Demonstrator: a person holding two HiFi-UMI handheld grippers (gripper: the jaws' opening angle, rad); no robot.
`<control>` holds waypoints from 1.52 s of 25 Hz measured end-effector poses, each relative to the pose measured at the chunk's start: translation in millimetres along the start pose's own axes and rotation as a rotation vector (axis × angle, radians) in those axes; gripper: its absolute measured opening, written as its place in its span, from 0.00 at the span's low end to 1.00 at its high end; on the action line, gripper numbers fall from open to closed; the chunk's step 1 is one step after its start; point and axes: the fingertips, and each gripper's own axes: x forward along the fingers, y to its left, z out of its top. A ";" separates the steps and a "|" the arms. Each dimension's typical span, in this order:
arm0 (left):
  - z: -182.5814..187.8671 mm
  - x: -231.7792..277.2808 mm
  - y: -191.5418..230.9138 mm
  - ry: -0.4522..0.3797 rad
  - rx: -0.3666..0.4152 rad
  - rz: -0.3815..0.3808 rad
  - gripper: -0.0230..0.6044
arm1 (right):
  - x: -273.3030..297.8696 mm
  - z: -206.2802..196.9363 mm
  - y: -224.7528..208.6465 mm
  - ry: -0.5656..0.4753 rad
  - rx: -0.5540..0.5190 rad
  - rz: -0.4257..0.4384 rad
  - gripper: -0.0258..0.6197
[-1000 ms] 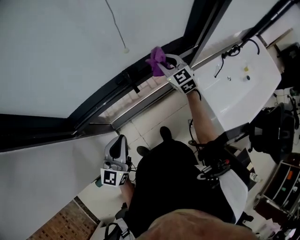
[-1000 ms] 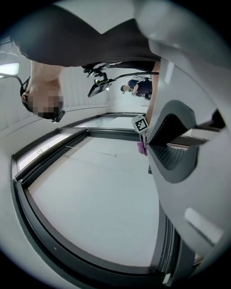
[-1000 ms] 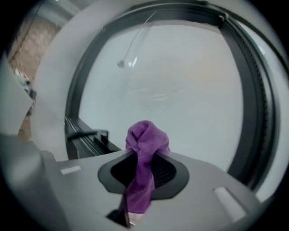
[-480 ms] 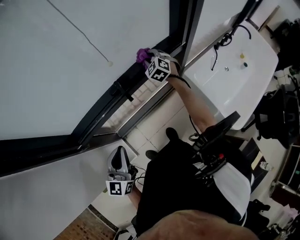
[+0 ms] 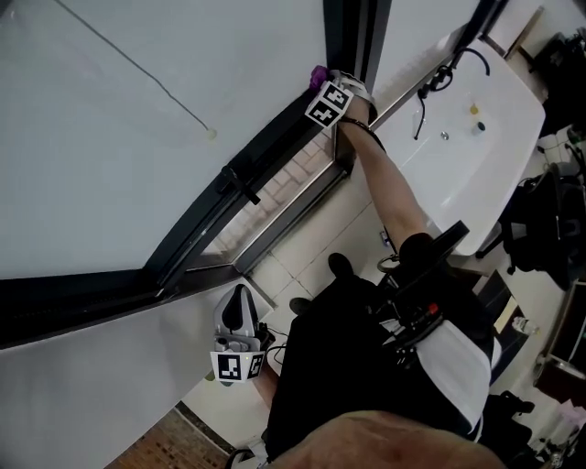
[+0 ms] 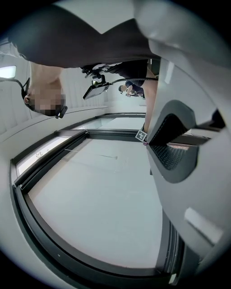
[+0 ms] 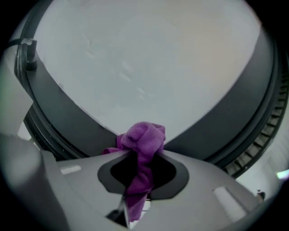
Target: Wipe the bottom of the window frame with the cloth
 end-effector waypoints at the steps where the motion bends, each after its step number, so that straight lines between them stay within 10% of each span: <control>1: 0.9 -1.0 -0.2 -0.003 0.000 0.000 0.04 | -4.2 -5.2 -1.2 0.011 0.012 -0.004 0.15; 7: -1.0 -5.1 5.0 -0.011 -0.016 0.006 0.04 | -101.8 -22.2 16.6 -0.133 0.240 0.035 0.15; 13: 5.3 4.4 0.7 -0.027 -0.013 -0.071 0.04 | -271.4 34.2 98.2 -0.809 0.686 0.646 0.15; 21: 1.8 -3.6 8.4 -0.078 -0.065 -0.068 0.04 | -396.4 78.9 203.6 -0.990 0.452 1.043 0.15; 38: 8.5 -6.3 -16.4 -0.092 -0.065 -0.135 0.04 | -439.2 99.0 201.4 -1.113 0.481 1.061 0.15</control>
